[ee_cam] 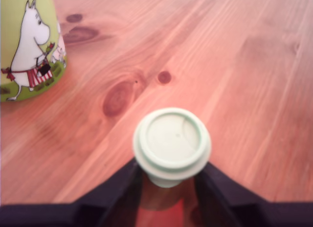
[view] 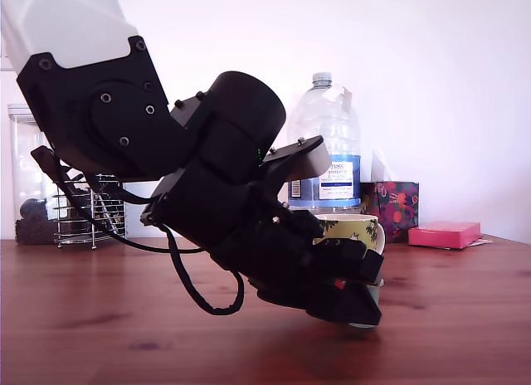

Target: Pick up the coffee capsules from the table one by one and drop them inside the nearest coffee cup

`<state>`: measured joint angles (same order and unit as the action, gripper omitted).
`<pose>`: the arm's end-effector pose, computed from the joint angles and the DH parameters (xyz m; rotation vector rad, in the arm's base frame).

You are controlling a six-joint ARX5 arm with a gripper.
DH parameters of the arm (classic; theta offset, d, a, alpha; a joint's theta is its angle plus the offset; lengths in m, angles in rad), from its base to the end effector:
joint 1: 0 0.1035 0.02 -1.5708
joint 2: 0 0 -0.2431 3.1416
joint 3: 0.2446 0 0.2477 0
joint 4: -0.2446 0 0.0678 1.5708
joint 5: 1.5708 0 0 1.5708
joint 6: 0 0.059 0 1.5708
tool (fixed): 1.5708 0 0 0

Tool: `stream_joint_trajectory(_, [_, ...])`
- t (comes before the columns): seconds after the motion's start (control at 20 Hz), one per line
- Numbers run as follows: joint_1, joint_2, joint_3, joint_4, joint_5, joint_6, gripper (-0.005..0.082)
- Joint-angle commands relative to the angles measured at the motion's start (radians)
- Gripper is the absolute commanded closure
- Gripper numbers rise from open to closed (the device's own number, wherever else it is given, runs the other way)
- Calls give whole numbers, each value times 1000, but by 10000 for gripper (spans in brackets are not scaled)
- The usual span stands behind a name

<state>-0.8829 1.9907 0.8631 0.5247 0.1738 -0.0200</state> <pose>0.2334 -0.3001 0.0627 0.2015 0.6019 -1.0170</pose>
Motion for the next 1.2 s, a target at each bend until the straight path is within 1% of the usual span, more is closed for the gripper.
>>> stream_joint_trajectory(0.0, [-3, 32, 1, -1, 1, -2, 690])
stream_joint_trajectory(0.2, [-3, 32, 2, 26, 2, -2, 701])
stream_joint_trajectory(0.3, [-3, 22, 9, 53, 15, -2, 701])
stream_joint_trajectory(0.4, [-3, 3, 38, 52, 28, 2, 701])
stream_joint_trajectory(0.65, [18, -42, 134, 36, 27, 29, 701])
stream_joint_trajectory(1.0, [114, -42, 322, -156, 27, 28, 700])
stream_joint_trajectory(1.15, [133, -39, 381, -241, 27, 28, 700])
